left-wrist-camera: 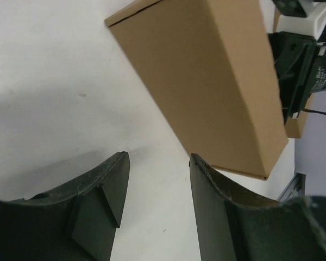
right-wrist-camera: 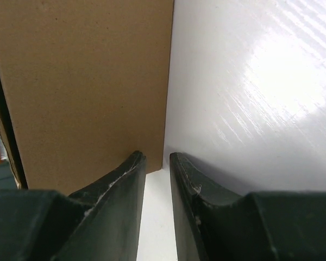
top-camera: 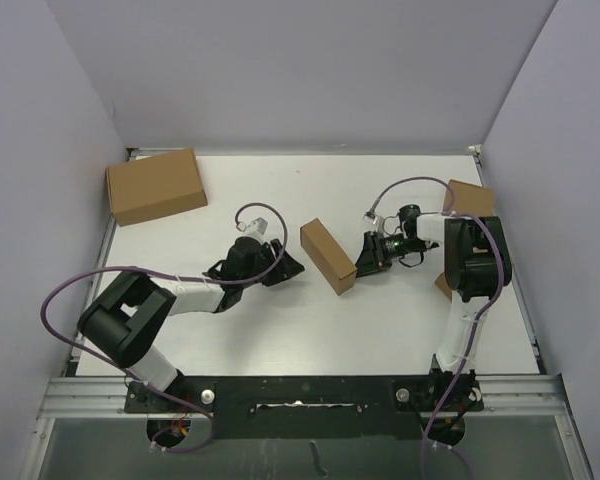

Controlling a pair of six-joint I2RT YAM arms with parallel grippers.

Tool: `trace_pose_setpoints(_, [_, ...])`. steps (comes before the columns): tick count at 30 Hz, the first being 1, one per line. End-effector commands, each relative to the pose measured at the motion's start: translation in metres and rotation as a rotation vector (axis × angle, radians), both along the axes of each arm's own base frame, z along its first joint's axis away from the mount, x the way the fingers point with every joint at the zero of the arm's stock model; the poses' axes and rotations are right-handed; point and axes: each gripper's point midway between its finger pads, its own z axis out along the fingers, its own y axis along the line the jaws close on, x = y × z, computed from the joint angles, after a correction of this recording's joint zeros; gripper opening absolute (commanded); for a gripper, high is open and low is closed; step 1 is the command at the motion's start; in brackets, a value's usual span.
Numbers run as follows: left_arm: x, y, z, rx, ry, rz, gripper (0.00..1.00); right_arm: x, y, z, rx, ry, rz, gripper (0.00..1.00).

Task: Fold the paper box

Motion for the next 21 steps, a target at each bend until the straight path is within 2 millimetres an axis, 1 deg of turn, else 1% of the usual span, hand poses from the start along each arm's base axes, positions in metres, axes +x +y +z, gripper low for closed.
trace_pose_setpoints(1, [0.023, -0.026, 0.033, -0.091, -0.123, -0.058, 0.46, 0.021, -0.023, 0.013, -0.129, -0.179, 0.018, 0.29])
trace_pose_setpoints(6, [0.022, -0.022, 0.028, -0.085, -0.131, -0.047, 0.46, 0.046, -0.054, 0.044, -0.250, -0.376, -0.013, 0.39])
trace_pose_setpoints(8, [0.021, -0.021, 0.026, -0.087, -0.132, -0.047, 0.46, 0.053, -0.060, 0.062, -0.280, -0.461, -0.014, 0.39])
trace_pose_setpoints(9, [0.019, -0.020, 0.025, -0.089, -0.129, -0.047, 0.46, 0.056, -0.059, 0.076, -0.269, -0.511, -0.012, 0.39])
trace_pose_setpoints(11, [0.018, -0.020, 0.025, -0.097, -0.132, -0.046, 0.45, 0.060, -0.044, 0.107, -0.200, -0.617, 0.018, 0.36])
trace_pose_setpoints(13, [0.016, -0.019, 0.025, -0.103, -0.133, -0.048, 0.44, 0.063, -0.023, 0.137, -0.100, -0.703, 0.063, 0.24])
trace_pose_setpoints(15, [0.012, -0.016, 0.025, -0.105, -0.131, -0.047, 0.43, 0.065, 0.000, 0.159, -0.022, -0.744, 0.114, 0.13])
trace_pose_setpoints(16, [0.010, -0.015, 0.026, -0.105, -0.132, -0.046, 0.43, 0.066, 0.012, 0.165, -0.011, -0.760, 0.150, 0.09])
trace_pose_setpoints(18, [0.006, -0.010, 0.027, -0.105, -0.135, -0.040, 0.43, 0.063, 0.040, 0.169, -0.013, -0.784, 0.237, 0.08])
trace_pose_setpoints(20, [0.002, -0.007, 0.028, -0.107, -0.138, -0.038, 0.43, 0.064, 0.062, 0.165, -0.044, -0.799, 0.298, 0.08])
trace_pose_setpoints(21, [-0.001, -0.005, 0.029, -0.107, -0.138, -0.037, 0.43, 0.067, 0.070, 0.163, -0.067, -0.806, 0.314, 0.08])
